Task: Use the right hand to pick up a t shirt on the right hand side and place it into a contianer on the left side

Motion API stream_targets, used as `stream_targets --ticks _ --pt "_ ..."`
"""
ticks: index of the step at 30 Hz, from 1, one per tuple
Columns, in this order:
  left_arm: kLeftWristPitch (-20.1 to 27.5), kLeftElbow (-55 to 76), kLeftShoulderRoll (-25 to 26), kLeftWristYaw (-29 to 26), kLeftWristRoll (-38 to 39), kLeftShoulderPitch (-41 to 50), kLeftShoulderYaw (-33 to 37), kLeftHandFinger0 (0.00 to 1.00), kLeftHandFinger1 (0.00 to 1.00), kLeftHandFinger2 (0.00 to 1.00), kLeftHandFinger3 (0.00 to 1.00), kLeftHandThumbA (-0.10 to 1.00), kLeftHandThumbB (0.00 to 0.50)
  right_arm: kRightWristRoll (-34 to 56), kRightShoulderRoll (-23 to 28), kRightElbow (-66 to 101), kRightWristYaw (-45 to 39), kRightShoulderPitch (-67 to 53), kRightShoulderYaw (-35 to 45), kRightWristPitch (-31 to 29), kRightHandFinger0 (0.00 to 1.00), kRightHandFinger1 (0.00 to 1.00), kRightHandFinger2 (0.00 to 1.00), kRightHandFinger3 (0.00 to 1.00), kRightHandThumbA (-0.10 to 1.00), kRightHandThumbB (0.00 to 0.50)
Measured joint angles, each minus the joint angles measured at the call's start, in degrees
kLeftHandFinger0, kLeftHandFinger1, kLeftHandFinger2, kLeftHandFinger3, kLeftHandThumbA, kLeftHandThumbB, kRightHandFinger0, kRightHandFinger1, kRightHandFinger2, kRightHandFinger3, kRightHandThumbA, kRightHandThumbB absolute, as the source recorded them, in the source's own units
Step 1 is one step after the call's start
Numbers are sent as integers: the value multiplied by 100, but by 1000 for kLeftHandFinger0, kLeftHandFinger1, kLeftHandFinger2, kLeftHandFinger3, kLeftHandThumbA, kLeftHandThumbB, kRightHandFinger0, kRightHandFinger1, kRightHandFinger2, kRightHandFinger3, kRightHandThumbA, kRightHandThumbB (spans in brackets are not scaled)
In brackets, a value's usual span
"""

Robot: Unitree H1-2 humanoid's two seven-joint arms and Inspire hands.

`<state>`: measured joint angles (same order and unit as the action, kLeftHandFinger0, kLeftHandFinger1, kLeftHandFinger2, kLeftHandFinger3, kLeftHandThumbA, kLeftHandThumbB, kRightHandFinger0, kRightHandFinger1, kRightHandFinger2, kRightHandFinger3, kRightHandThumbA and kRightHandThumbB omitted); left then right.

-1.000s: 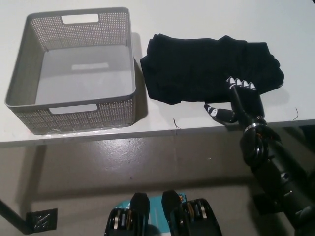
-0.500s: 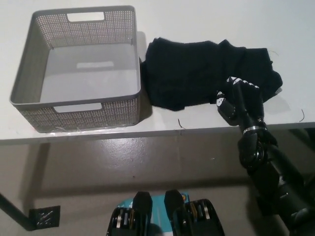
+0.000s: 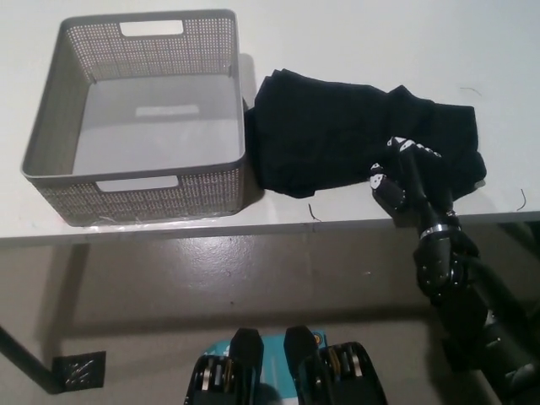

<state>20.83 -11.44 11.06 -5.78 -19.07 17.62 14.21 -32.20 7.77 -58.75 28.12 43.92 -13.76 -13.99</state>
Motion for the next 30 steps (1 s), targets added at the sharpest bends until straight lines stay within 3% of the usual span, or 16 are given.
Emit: stream_targets --ticks 5,8,10,13,16,17,18,19,21,24,30 --pt "10 -9 12 -2 15 -16 12 1000 1000 951 1000 1000 197 283 73 144 -38 3 406 -71 0 38 408 378 -93 0" --pt "10 -11 18 -1 38 -40 12 1000 1000 959 1000 1000 196 371 234 503 -97 12 621 47 0 35 437 434 -100 0" --pt "6 -10 26 -1 48 -60 13 1000 1000 957 1000 1000 183 443 378 765 -164 82 745 180 0 21 434 432 -38 0" --pt "5 -12 26 0 55 -74 12 1000 1000 959 1000 1000 180 601 540 1133 -284 200 1041 439 0 0 351 376 7 0" --pt "8 -14 31 -1 58 -72 13 1000 1000 964 1000 1000 187 756 625 1360 -358 345 1321 686 0 0 285 312 -22 0" --pt "7 -14 35 -1 57 -71 13 1000 1000 959 1000 1000 184 793 640 1415 -367 379 1391 767 0 0 246 276 -97 0" --pt "7 -14 36 -1 54 -71 13 1000 1000 954 1000 1000 192 837 644 1453 -380 391 1455 816 0 0 119 217 -100 0" --pt "7 -14 36 -1 48 -71 13 1000 1000 950 1000 1000 199 901 644 1492 -405 406 1549 880 0 0 71 197 -100 0" --pt "6 -15 36 -2 40 -62 13 1000 1000 939 1000 1000 193 1027 641 1533 -454 414 1697 993 0 0 62 188 -100 39" --pt "6 -16 36 -3 35 -50 13 1000 1000 940 1000 1000 187 1269 584 1566 -465 450 2042 1194 0 0 112 188 -98 3" --pt "5 -17 32 -8 37 -44 15 1000 1000 954 1000 1000 185 1683 461 1565 -396 656 2622 1524 0 0 174 199 -27 0"
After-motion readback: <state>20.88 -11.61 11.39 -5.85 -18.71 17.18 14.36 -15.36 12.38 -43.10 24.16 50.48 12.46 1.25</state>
